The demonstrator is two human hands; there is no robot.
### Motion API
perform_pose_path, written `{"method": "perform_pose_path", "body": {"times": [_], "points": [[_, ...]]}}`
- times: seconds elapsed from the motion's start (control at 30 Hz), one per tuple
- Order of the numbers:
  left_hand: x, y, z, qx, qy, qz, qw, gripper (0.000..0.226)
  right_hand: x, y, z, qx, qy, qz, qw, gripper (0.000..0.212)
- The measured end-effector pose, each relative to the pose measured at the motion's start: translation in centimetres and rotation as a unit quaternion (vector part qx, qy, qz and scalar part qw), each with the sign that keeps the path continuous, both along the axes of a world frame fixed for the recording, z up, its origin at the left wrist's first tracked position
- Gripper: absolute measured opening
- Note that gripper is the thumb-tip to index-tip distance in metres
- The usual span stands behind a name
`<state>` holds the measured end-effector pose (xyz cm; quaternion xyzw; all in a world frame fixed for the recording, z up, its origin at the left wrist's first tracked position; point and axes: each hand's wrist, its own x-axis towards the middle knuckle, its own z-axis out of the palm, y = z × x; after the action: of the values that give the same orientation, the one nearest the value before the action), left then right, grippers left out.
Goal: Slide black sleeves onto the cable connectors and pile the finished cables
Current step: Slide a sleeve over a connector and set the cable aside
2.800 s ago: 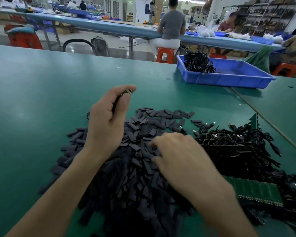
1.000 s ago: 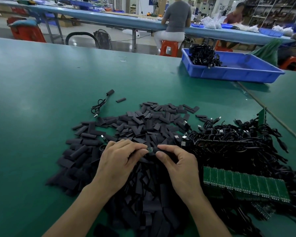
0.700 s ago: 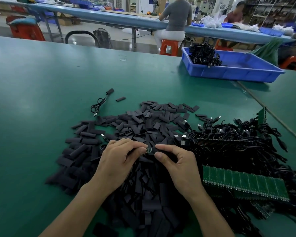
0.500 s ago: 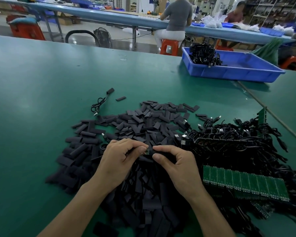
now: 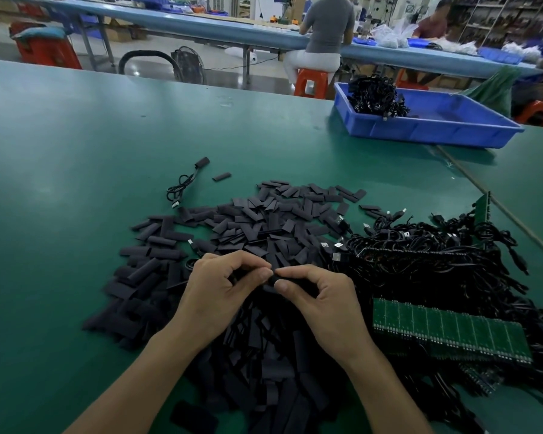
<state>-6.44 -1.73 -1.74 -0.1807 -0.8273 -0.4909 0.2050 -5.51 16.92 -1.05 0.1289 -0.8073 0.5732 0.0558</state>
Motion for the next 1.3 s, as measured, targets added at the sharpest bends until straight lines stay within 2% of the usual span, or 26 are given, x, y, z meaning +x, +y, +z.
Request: {"method": "perform_pose_path", "body": {"times": [0.2, 0.37, 0.77, 0.93, 1.3], "points": [[0.05, 0.16, -0.15, -0.024, -0.002, 0.04, 0.999, 0.012, 0.14, -0.24, -0.2, -0.014, 0.014, -0.017, 1.0, 0.024], [-0.18, 0.01, -0.34, -0.084, 0.008, 0.093, 0.992, 0.031, -0.11, -0.03, -0.41, -0.049, 0.001, -0.031, 0.998, 0.02], [-0.31, 0.16, -0.41, -0.153, -0.034, 0.093, 0.983, 0.047, -0.13, -0.04, -0.63, -0.008, 0.05, -0.054, 0.997, 0.024], [-0.35, -0.02, -0.46, -0.133, -0.021, 0.072, 0.988, 0.036, -0.16, -0.2, -0.65, 0.009, 0.055, -0.044, 0.997, 0.029], [-0.22, 0.0, -0.33, -0.11, -0.03, 0.047, 0.992, 0.04, -0.1, -0.29, -0.95, 0.007, 0.09, -0.048, 0.995, 0.019]]}}
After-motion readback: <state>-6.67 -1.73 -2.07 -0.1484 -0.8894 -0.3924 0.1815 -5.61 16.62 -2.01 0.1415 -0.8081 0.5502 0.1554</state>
